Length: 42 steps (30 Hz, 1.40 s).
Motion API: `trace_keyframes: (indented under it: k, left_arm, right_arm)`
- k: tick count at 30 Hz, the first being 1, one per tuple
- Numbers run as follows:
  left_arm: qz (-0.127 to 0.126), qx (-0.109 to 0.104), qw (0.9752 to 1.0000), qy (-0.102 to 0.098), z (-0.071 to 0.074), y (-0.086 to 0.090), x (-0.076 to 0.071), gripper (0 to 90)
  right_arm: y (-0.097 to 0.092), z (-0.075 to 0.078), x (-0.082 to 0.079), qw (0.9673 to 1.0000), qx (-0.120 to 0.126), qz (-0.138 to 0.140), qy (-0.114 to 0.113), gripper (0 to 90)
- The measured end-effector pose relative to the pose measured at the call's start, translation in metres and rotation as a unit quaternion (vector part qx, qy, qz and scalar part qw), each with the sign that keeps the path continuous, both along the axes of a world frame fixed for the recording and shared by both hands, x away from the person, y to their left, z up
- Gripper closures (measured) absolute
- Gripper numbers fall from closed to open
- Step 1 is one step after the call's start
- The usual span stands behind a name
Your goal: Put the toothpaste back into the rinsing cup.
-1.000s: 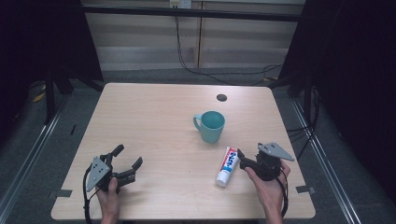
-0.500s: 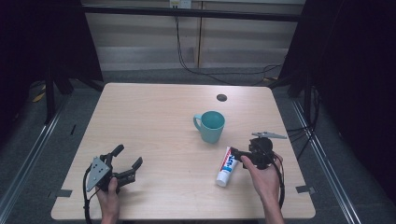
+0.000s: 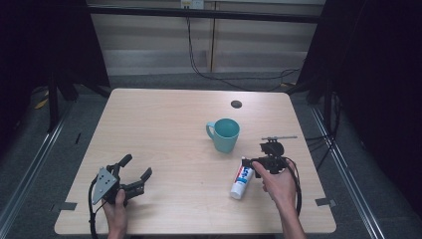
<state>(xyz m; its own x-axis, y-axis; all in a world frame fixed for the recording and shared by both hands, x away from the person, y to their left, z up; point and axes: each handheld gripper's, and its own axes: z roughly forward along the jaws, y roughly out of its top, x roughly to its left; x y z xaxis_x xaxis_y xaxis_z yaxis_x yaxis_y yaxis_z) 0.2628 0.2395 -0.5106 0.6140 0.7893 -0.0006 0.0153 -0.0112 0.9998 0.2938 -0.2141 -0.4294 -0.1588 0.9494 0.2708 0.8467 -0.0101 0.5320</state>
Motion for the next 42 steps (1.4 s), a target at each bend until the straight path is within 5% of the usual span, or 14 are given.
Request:
trace_keyframes:
  k: [7,13,23,42]
  left_arm:
    - [0.008,-0.002,1.0000,0.001,0.000,0.000,-0.001,15.6]
    - [0.002,0.000,1.0000,0.000,0.000,0.000,0.000,15.6]
    - [0.001,0.001,1.0000,0.000,0.000,0.000,0.000,15.6]
    - [0.001,-0.002,1.0000,0.001,0.000,0.000,0.000,15.6]
  right_arm:
    - [0.002,-0.007,0.011,0.9983,-0.035,0.004,0.046,25.6]
    - [-0.003,-0.016,0.017,0.9957,-0.025,0.004,0.089,24.0]
    - [0.004,-0.028,0.024,0.9922,-0.045,0.010,0.116,24.0]
    - [0.013,-0.038,0.034,0.9888,-0.045,0.020,0.141,25.1]
